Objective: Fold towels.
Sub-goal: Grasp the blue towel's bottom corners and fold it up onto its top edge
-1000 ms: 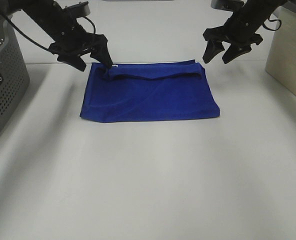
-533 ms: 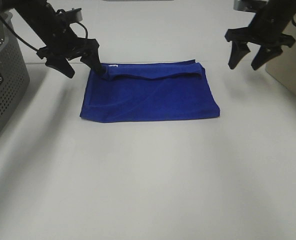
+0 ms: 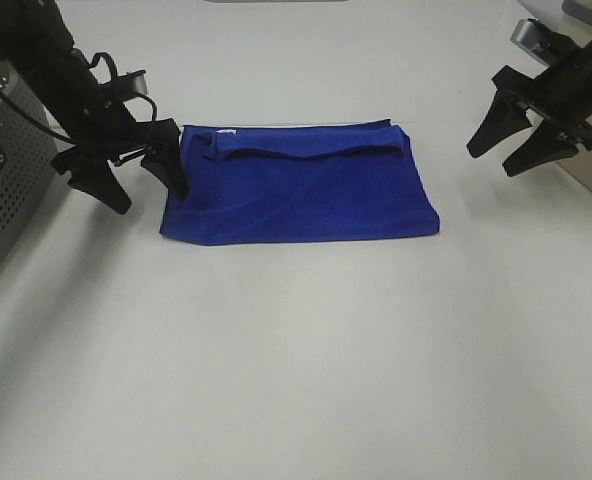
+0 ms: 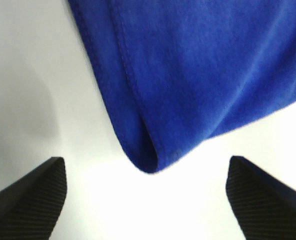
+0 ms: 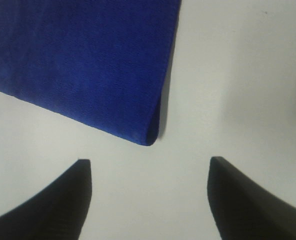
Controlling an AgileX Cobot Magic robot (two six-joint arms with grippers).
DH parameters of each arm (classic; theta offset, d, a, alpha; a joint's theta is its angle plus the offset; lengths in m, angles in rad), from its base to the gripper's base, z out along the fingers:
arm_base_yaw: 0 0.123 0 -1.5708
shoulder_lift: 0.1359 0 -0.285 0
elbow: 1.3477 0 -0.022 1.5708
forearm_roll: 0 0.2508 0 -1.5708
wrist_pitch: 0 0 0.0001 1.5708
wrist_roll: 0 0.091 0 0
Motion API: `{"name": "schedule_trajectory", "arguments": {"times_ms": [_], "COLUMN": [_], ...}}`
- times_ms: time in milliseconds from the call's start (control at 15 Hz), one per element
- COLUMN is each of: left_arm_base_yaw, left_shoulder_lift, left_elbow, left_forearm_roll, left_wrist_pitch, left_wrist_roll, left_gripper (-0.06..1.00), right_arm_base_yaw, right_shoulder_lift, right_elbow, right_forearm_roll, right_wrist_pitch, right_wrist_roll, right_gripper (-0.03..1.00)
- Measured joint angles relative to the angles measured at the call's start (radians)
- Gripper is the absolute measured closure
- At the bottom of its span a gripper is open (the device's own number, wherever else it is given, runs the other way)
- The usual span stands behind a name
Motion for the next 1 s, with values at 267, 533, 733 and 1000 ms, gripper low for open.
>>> {"name": "schedule_trajectory", "arguments": {"times_ms": [267, 533, 733, 1000], "left_arm_base_yaw": [0.032, 0.040, 0.040, 0.040], "left_shoulder_lift": [-0.037, 0.006, 0.010, 0.015], "left_elbow": [0.174, 0.177, 0.177, 0.173], "left_forearm_roll": [-0.070, -0.205, -0.224, -0.213], "left_wrist_pitch": [-0.167, -0.233, -0.233, -0.234], "left_wrist_roll": [0.045, 0.166, 0.178, 0.162], "left_gripper": [0.15, 0.15, 0.16, 0.16], "right_arm_base_yaw": [0.000, 0.001, 0.001, 0.001], "right_shoulder_lift": [0.048, 0.132, 0.175, 0.206], "right_elbow": [0.000, 0.000, 0.000, 0.000], "right_forearm_roll": [0.052, 0.081, 0.112, 0.155], "right_wrist_pitch": [0.000, -0.028, -0.036, -0.051], "right_wrist_roll": [-0.005, -0.020, -0.045, -0.047], "right_gripper": [0.34, 0.34, 0.34, 0.34]}}
